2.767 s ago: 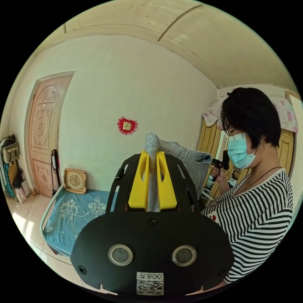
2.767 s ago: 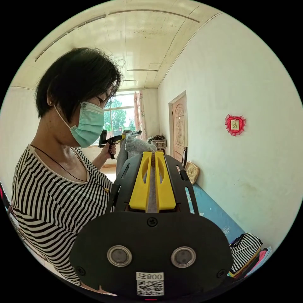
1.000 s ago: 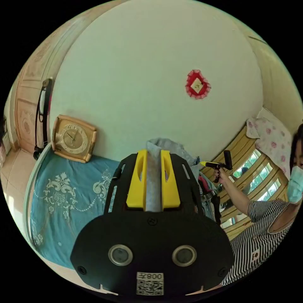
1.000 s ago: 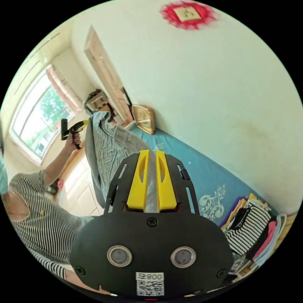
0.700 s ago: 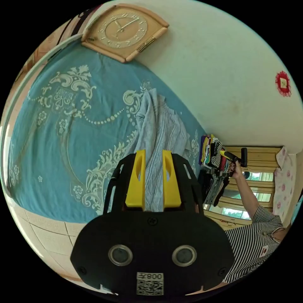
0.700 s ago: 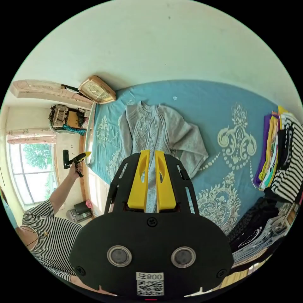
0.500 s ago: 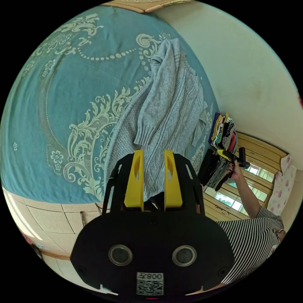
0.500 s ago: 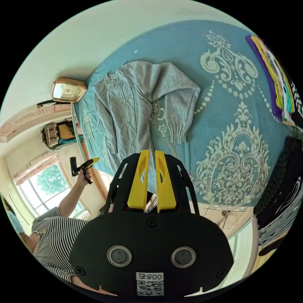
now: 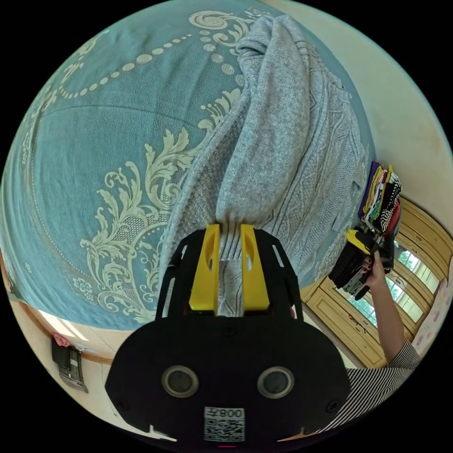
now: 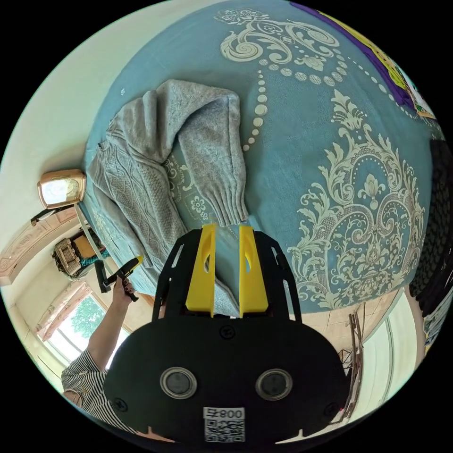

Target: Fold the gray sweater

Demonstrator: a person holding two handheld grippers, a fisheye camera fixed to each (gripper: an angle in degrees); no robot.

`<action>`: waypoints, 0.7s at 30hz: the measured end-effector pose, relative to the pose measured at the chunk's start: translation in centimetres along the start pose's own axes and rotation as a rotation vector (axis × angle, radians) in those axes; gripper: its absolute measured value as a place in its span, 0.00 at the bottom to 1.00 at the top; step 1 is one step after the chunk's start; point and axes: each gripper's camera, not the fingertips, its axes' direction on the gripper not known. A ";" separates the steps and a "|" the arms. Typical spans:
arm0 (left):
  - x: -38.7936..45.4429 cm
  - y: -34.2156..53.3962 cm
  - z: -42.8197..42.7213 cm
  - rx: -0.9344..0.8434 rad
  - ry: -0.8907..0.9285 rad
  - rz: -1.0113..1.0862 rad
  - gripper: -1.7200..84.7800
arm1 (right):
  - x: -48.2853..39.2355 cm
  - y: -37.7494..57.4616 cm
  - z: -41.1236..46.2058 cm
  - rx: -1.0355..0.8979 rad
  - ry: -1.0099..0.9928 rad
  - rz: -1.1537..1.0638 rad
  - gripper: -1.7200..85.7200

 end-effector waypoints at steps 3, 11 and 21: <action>-0.5 -0.5 -0.8 0.006 0.010 0.031 0.07 | 0.9 -1.9 2.0 -0.009 0.040 0.031 0.10; -1.6 0.5 -7.9 0.100 0.055 0.108 0.06 | 3.4 -2.5 2.2 -0.033 0.084 -0.022 0.06; -11.3 4.3 -34.8 0.567 -0.360 -0.135 0.06 | 4.9 -2.8 -19.1 0.210 0.477 -0.176 0.05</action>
